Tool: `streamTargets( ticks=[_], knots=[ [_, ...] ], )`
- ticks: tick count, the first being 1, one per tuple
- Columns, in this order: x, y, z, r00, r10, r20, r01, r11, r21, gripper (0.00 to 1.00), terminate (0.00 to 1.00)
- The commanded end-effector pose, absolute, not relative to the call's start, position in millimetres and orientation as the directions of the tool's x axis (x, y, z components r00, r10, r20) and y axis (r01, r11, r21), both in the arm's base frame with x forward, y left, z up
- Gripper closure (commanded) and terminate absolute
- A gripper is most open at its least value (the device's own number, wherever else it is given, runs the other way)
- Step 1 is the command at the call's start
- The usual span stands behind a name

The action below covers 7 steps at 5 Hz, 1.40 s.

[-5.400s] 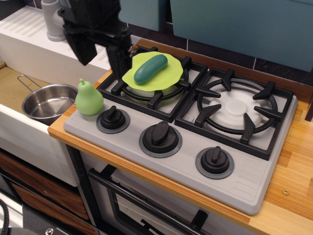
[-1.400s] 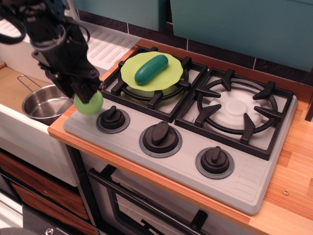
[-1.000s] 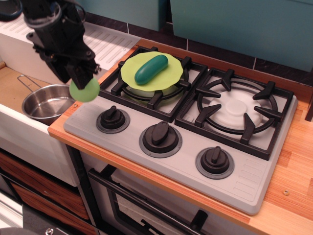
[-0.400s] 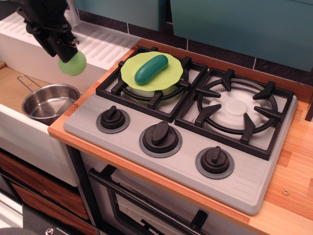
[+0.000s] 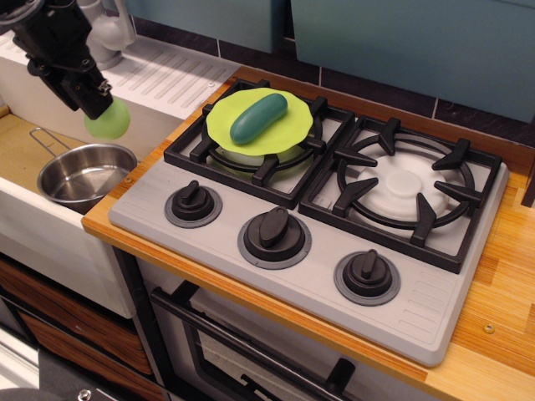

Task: Put cucumber on plate and pear in pot or pan in sink

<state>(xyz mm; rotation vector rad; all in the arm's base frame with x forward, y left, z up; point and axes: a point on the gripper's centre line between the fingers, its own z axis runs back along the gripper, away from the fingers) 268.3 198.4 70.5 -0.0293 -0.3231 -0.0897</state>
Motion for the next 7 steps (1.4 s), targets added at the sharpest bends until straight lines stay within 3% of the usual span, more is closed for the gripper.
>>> streamTargets(
  ticks=[1, 3, 4, 6, 7],
  knots=[
    [265, 224, 64, 0.927, -0.071, 0.369, 0.074, 0.997, 0.007, 1.00, 0.00],
    [258, 233, 54, 0.928, -0.065, 0.366, 0.072, 0.997, -0.006, 1.00, 0.00],
    [256, 225, 57, 0.931, -0.056, 0.360, 0.061, 0.998, -0.001, 0.00, 0.00],
    [254, 215, 73, 0.940, -0.049, 0.337, 0.048, 0.999, 0.012, 0.00, 0.00],
    [253, 204, 98, 0.954, -0.032, 0.298, 0.019, 0.999, 0.048, 0.00, 0.00]
  ],
)
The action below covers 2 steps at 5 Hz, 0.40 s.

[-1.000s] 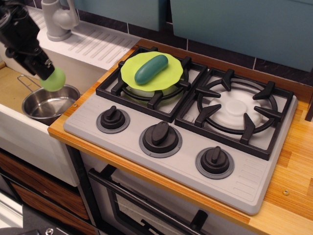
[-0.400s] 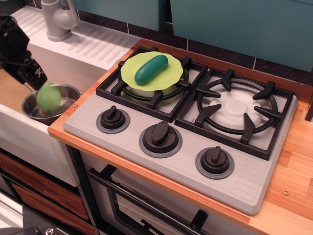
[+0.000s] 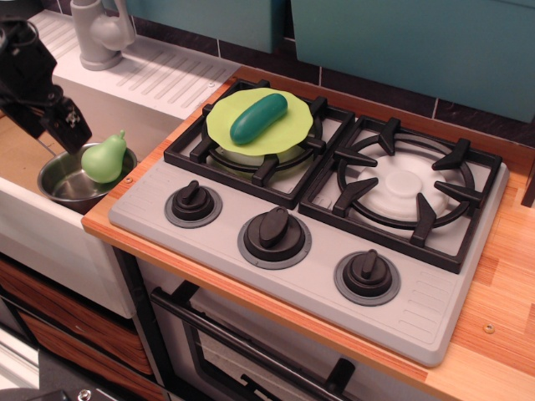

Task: Put cucumber on plate and pear in pot or pan in sink

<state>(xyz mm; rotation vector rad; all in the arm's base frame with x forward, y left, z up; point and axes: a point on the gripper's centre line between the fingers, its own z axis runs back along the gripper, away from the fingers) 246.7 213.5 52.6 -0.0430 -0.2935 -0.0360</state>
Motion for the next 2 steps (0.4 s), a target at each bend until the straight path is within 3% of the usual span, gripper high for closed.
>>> streamTargets(
  ticks=[1, 2],
  knots=[
    [252, 198, 115, 0.961, -0.025, 0.276, 0.005, 0.997, 0.073, 0.00, 0.00],
    [254, 193, 126, 0.965, -0.021, 0.261, -0.002, 0.996, 0.089, 0.00, 0.00]
  ],
)
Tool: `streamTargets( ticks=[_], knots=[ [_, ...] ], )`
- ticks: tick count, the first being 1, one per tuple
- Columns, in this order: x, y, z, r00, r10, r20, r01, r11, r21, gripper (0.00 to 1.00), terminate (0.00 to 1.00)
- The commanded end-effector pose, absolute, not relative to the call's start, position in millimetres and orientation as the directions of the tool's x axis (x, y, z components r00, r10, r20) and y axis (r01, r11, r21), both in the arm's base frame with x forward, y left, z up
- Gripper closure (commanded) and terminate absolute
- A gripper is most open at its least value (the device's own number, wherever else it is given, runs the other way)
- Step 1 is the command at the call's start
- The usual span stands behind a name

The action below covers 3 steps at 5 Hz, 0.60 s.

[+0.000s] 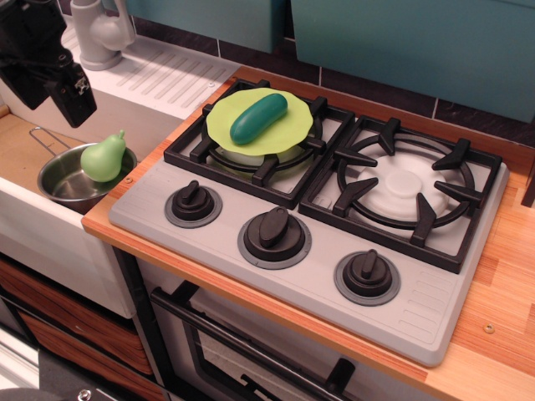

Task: Put cucumber on plate and pear in pot or pan in sink

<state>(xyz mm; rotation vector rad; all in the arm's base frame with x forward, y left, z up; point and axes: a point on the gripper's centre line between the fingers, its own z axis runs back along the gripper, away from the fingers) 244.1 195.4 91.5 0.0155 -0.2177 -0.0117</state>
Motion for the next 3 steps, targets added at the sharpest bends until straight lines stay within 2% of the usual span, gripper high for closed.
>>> streamTargets(
  ticks=[1, 2, 3],
  knots=[
    [253.0, 189.0, 133.2, 0.965, -0.065, 0.253, 0.039, 0.994, 0.104, 0.00, 0.00],
    [253.0, 189.0, 133.2, 0.965, -0.065, 0.253, 0.039, 0.994, 0.104, 0.00, 0.00],
    [253.0, 189.0, 133.2, 0.965, -0.065, 0.253, 0.039, 0.994, 0.104, 0.00, 1.00]
  ],
)
